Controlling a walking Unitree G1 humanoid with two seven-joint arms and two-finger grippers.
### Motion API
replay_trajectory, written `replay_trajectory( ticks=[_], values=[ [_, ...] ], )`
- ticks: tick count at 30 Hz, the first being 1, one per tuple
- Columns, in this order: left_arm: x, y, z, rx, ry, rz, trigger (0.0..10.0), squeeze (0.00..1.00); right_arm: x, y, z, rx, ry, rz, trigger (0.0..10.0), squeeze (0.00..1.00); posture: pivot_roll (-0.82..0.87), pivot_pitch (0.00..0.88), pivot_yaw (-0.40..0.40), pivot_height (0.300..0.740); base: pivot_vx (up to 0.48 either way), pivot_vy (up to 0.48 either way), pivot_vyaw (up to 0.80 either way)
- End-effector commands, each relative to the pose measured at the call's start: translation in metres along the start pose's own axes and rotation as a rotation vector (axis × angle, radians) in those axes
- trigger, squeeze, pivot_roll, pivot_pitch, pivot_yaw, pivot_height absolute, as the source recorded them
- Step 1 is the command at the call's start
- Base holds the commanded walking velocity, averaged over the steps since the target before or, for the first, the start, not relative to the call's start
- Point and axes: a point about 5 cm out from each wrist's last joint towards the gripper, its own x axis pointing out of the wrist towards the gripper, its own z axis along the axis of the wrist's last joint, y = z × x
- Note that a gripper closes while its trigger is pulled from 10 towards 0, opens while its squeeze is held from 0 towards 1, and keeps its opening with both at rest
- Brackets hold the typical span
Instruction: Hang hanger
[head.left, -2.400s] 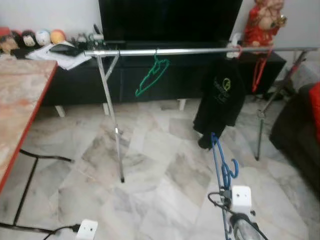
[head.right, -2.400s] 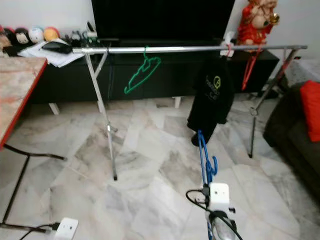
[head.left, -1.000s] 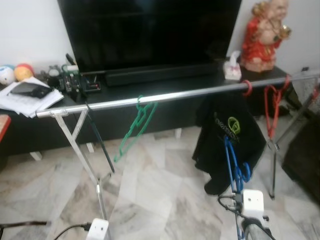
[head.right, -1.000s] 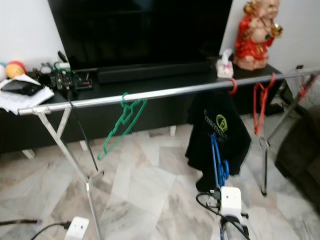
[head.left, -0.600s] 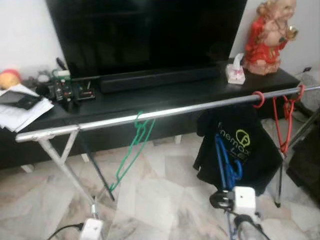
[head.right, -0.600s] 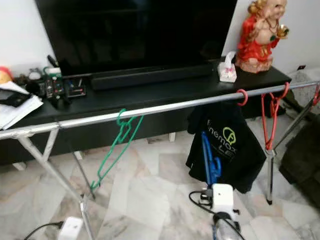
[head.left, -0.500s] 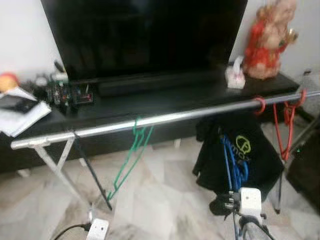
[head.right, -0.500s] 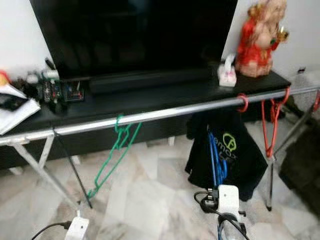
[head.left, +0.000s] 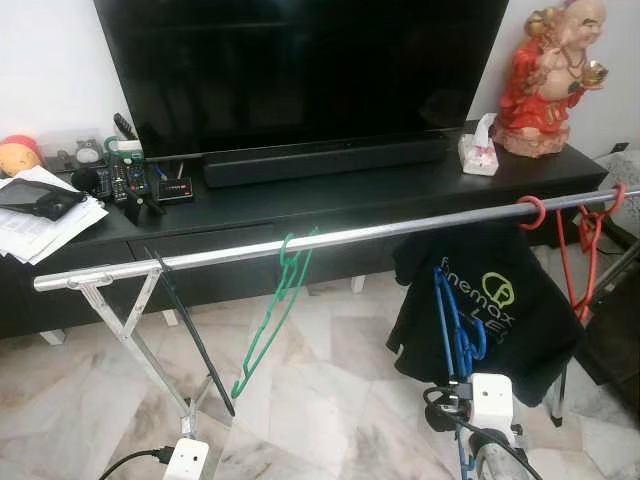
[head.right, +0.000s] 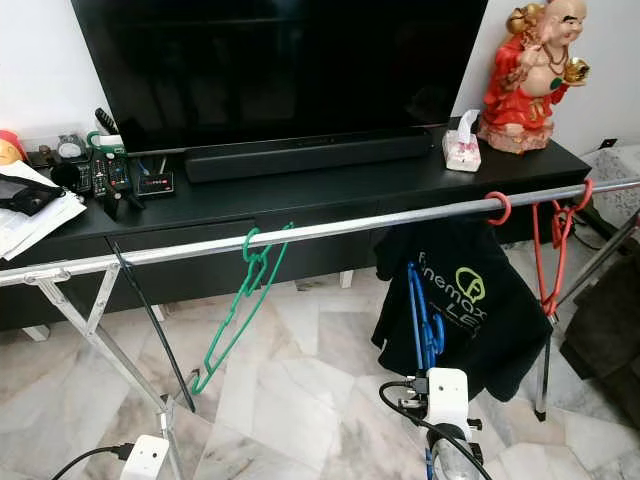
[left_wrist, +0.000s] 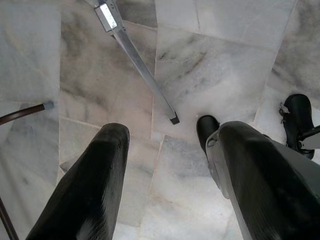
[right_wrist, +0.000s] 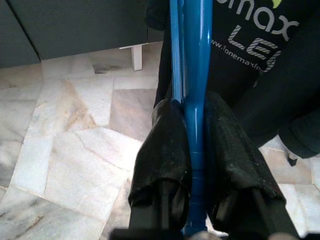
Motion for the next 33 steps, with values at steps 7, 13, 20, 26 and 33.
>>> replay_trajectory(
  ticks=[7,13,20,26,33],
  values=[
    [0.0,0.0,-0.003,-0.001,0.012,-0.001,10.0,0.0,0.001,-0.003,0.001,0.0,-0.002,-0.011,10.0,0.0,-0.06,0.0,-0.042,0.74,0.0,0.0,0.0],
    [0.0,-0.002,-0.003,0.011,0.012,-0.002,10.0,0.0,0.041,0.016,0.067,0.016,-0.082,0.032,10.0,0.0,-0.06,0.0,-0.047,0.74,0.0,0.0,0.0],
    [-0.001,-0.002,-0.004,0.015,0.013,-0.002,10.0,0.0,0.038,0.017,0.06,-0.045,-0.07,0.073,10.0,0.0,-0.07,0.0,-0.042,0.74,0.0,0.0,0.0],
    [-0.001,-0.002,-0.004,0.016,0.015,-0.002,10.0,0.0,0.038,0.019,0.058,-0.082,-0.04,0.087,10.0,0.0,-0.07,0.0,-0.043,0.74,0.0,0.0,0.0],
    [-0.001,-0.003,-0.005,0.022,0.016,-0.004,10.0,0.0,0.036,0.022,0.054,-0.111,-0.024,0.12,10.0,0.0,-0.07,0.0,-0.044,0.74,0.0,0.0,0.0]
  ],
)
